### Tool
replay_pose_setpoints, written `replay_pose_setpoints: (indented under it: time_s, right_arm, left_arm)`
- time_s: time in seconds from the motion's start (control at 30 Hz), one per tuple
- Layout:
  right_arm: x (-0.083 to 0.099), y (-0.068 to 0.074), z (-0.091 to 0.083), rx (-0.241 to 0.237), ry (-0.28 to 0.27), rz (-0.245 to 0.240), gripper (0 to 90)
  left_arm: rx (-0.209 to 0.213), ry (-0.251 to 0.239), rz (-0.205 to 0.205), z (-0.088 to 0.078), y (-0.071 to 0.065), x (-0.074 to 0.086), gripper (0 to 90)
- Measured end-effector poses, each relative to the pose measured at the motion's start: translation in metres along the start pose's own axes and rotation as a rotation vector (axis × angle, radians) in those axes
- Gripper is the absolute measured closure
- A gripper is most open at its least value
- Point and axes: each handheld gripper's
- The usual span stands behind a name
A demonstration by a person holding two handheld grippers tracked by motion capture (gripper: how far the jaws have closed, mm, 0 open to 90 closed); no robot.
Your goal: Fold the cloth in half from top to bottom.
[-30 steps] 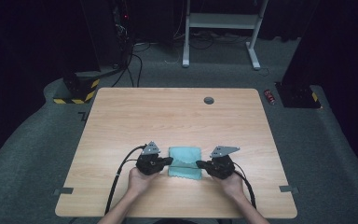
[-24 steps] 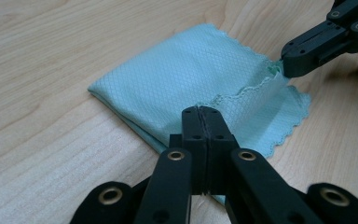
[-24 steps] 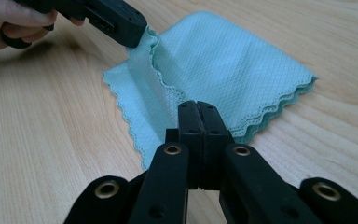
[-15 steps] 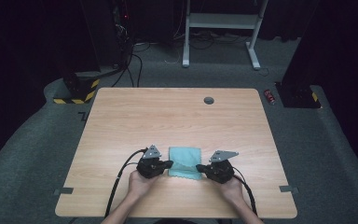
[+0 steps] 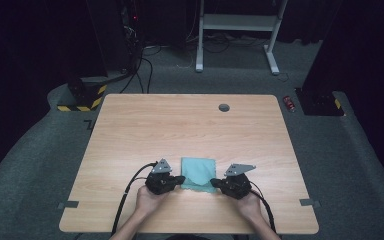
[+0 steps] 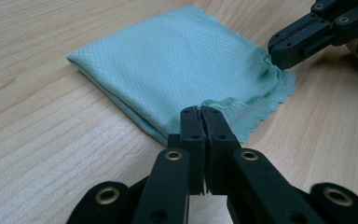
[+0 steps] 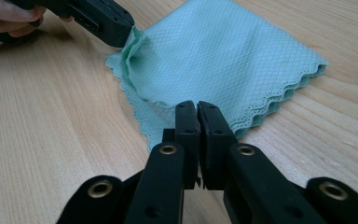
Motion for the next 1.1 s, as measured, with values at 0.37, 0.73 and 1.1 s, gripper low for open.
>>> replay_pose_setpoints:
  time_s: [0.37, 0.73, 1.1]
  right_arm:
    - [-0.002, -0.001, -0.015, -0.022, -0.050, 0.024, 77.4]
    - [-0.012, 0.001, 0.002, 0.027, -0.046, 0.026, 76.8]
    - [0.005, 0.006, 0.001, 0.103, 0.032, -0.049, 63.7]
  left_arm:
    - [0.005, -0.053, -0.027, -0.015, 0.004, -0.002, 80.6]
    - [-0.035, 0.007, 0.007, 0.005, 0.003, -0.014, 67.3]
    - [-0.062, 0.086, 0.062, -0.003, -0.015, 0.003, 56.1]
Point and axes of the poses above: each handheld gripper's, and its own axes: z roughly forward along the jaws, x roughly out of its underside, y roughly to its left, and after that the axes turned 15 degrees about z, right-handed
